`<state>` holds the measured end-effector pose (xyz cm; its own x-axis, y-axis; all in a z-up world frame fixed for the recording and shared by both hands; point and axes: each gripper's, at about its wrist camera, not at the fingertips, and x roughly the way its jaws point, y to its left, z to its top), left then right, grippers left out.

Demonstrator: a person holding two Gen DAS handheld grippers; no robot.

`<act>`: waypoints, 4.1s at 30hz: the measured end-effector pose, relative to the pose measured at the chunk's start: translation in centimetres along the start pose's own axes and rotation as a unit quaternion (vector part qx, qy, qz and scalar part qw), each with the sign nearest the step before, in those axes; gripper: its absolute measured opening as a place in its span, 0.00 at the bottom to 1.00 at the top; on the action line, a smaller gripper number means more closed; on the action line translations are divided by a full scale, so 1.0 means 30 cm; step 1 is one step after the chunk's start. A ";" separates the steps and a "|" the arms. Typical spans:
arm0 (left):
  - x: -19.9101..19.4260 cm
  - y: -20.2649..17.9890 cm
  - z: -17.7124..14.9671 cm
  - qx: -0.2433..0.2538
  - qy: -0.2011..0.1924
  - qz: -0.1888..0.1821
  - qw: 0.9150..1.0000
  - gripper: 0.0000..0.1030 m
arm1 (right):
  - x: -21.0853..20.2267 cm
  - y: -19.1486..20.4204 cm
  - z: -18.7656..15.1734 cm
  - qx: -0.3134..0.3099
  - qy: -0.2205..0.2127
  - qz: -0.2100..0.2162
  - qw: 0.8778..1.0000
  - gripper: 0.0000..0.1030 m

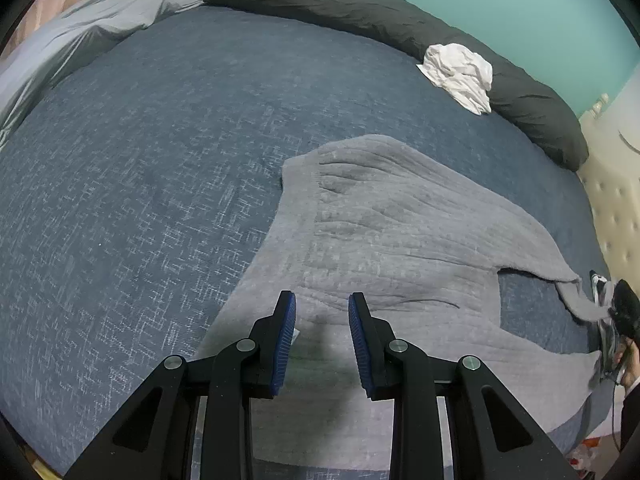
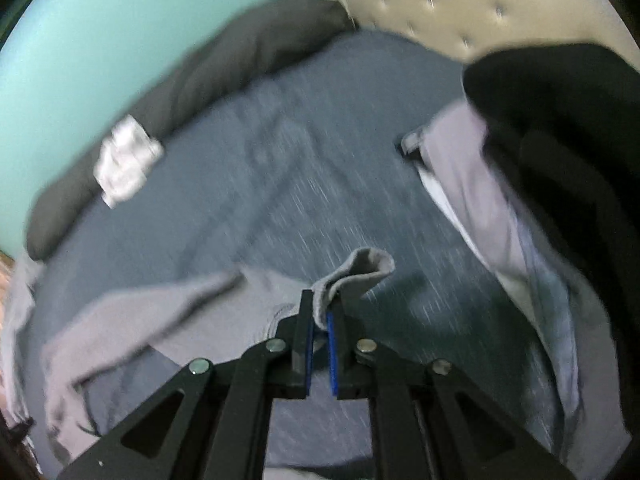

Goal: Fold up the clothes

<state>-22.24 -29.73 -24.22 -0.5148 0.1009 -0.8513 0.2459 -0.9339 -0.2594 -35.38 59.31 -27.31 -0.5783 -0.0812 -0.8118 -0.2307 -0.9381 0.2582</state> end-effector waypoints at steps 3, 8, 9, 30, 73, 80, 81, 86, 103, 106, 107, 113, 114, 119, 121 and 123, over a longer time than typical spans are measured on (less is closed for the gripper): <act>0.007 -0.006 0.005 0.001 0.000 -0.003 1.000 0.29 | 0.024 0.006 -0.027 -0.023 0.015 -0.057 0.998 0.09; 0.025 -0.010 0.012 0.000 0.001 -0.004 1.000 0.29 | -0.006 0.033 -0.008 -0.011 0.001 -0.013 1.000 0.15; 0.029 -0.012 0.013 0.000 0.002 -0.004 1.000 0.30 | -0.012 0.038 -0.004 -0.008 -0.002 -0.004 1.000 0.17; 0.104 0.012 0.063 0.009 0.013 0.005 1.000 0.32 | 0.383 0.091 0.058 0.209 0.099 0.084 0.969 0.47; 0.001 -0.012 0.049 0.021 -0.007 -0.011 1.000 0.33 | -0.083 0.378 0.188 -0.005 -0.102 0.181 0.978 0.06; -0.041 -0.024 0.039 0.026 -0.011 -0.014 1.000 0.33 | 0.100 0.302 -0.042 0.012 0.001 0.152 0.988 0.06; -0.047 -0.026 0.041 0.026 -0.013 -0.013 0.999 0.33 | 0.128 0.292 -0.077 0.014 0.017 0.147 0.989 0.06; -0.062 -0.045 0.055 0.032 -0.017 -0.013 0.999 0.33 | 0.209 0.253 -0.176 0.026 0.072 0.134 0.988 0.06; -0.015 -0.076 0.066 0.035 -0.009 -0.007 0.999 0.33 | 0.128 0.103 -0.023 0.076 -0.004 0.055 0.996 0.45; -0.005 -0.067 0.067 0.035 -0.005 -0.002 0.999 0.33 | 0.148 0.082 0.018 0.093 -0.013 0.021 0.995 0.46; -0.001 -0.065 0.067 0.035 -0.004 0.000 0.999 0.33 | 0.167 0.062 0.023 0.105 -0.009 0.011 0.994 0.46; 0.021 -0.060 0.061 0.036 0.003 0.009 0.999 0.33 | 0.270 -0.003 0.049 0.134 0.000 0.033 0.990 0.45; 0.024 -0.060 0.061 0.038 0.004 0.011 0.999 0.33 | 0.282 0.004 0.054 0.130 -0.001 0.037 0.991 0.45; 0.040 -0.059 0.067 0.037 0.007 0.016 0.999 0.33 | 0.280 0.036 0.070 0.090 -0.013 0.033 0.995 0.05; 0.045 -0.065 0.066 0.039 0.008 0.016 0.999 0.33 | 0.221 0.037 0.087 0.075 -0.051 0.040 0.995 0.04; 0.048 -0.071 0.064 0.042 0.009 0.015 0.999 0.33 | 0.144 0.017 0.111 0.074 -0.101 0.046 0.991 0.04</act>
<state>-25.07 -28.25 -24.01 -0.4931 0.0777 -0.8665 0.1901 -0.9623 -0.1945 -40.60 59.61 -28.94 -0.7435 -0.0808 -0.6639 -0.2740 -0.8688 0.4125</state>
